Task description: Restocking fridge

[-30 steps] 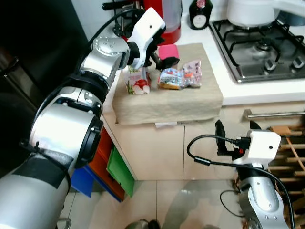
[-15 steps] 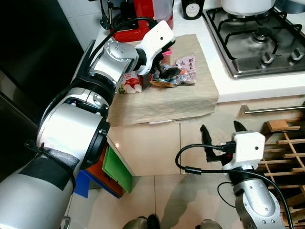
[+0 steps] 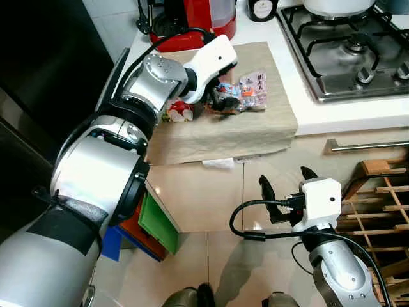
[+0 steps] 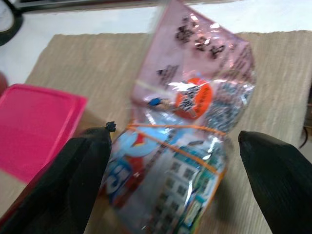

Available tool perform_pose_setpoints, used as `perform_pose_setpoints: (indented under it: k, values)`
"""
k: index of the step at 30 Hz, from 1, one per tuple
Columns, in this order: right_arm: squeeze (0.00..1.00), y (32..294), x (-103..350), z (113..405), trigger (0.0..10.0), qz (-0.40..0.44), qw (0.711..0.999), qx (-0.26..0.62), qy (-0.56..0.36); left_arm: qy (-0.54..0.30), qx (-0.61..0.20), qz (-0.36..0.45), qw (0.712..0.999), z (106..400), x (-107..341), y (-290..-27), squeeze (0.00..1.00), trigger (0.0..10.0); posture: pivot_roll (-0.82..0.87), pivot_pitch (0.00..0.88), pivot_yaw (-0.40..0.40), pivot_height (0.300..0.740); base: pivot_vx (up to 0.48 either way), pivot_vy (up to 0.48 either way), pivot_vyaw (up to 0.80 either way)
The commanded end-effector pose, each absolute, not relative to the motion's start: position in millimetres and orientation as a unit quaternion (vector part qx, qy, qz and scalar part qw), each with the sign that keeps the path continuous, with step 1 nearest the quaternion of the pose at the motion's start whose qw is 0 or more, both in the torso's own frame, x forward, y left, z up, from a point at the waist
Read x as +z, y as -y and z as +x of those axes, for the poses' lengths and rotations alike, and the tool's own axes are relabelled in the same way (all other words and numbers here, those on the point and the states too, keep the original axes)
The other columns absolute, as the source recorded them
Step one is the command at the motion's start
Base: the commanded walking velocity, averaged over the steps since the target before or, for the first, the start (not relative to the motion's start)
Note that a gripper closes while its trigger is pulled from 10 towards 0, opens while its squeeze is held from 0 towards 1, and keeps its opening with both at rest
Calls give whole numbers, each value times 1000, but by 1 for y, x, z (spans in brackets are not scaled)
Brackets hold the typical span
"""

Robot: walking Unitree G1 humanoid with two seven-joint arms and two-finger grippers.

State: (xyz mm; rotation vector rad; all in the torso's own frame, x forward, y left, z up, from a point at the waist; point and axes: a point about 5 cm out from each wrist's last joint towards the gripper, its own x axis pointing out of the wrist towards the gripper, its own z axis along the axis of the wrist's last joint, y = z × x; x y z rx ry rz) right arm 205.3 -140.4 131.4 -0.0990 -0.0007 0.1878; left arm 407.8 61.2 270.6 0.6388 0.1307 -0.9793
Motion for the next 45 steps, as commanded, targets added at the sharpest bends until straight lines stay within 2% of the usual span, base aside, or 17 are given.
perform_pose_setpoints:
  k: [1, 7, 12, 14, 16, 18, 24, 28, 29, 31, 32, 33, 40, 45]
  values:
    - [0, 136, 135, 204, 10000, -45, 994, 99, 5, -80, -460, 309, 828, 408, 266, -65, 0, 10000, -227, 114, 202, 740, 0, 0, 0]
    - [0, 138, 136, 207, 10000, -50, 993, 107, 4, -100, -457, 310, 828, 407, 251, -58, 0, 10000, -241, 98, 183, 740, 0, 0, 0]
    - [0, 141, 135, 205, 10000, -54, 993, 108, 0, -108, -424, 293, 850, 408, 244, -57, 0, 10000, -246, 96, 178, 740, 0, 0, 0]
    - [0, 142, 135, 203, 10000, -54, 993, 108, -2, -102, -397, 273, 870, 411, 245, -58, 0, 10000, -252, 100, 171, 740, 0, 0, 0]
    - [0, 142, 135, 201, 10000, -53, 993, 109, -6, -89, -349, 184, 915, 415, 251, -60, 0, 10000, -256, 108, 162, 740, 0, 0, 0]
    - [0, 141, 133, 199, 10000, -53, 992, 113, -12, -89, -326, 153, 929, 416, 251, -63, 0, 10000, -259, 112, 156, 740, 0, 0, 0]
    - [0, 142, 131, 193, 10000, -56, 990, 124, -24, -100, -325, 171, 925, 416, 243, -63, 0, 10000, -270, 116, 126, 740, 0, 0, 0]
    - [0, 146, 132, 195, 10000, -63, 989, 131, -28, -114, -345, 213, 907, 413, 235, -61, 0, 10000, -273, 116, 108, 740, 0, 0, 0]
    - [0, 147, 133, 196, 10000, -63, 989, 131, -28, -116, -348, 221, 904, 413, 234, -60, 0, 9176, -272, 116, 107, 740, 0, 0, 0]
    - [0, 147, 133, 196, 10000, -63, 989, 131, -28, -117, -349, 225, 902, 412, 233, -60, 0, 9176, -270, 115, 105, 740, 0, 0, 0]
    - [0, 147, 132, 196, 10000, -63, 989, 131, -28, -120, -357, 241, 895, 412, 231, -60, 0, 4196, -270, 115, 105, 740, 0, 0, 0]
    - [0, 145, 132, 196, 10000, -62, 989, 133, -29, -124, -363, 253, 888, 411, 230, -60, 0, 0, -268, 116, 105, 740, 0, 0, 0]
    - [0, 143, 129, 197, 10000, -58, 989, 135, -33, -137, -384, 307, 860, 408, 224, -57, 0, 0, -265, 112, 114, 740, 0, 0, 0]
    - [0, 144, 129, 197, 10000, -57, 989, 130, -33, -119, -389, 315, 857, 408, 228, -51, 0, 0, -268, 108, 119, 740, 0, 0, 0]
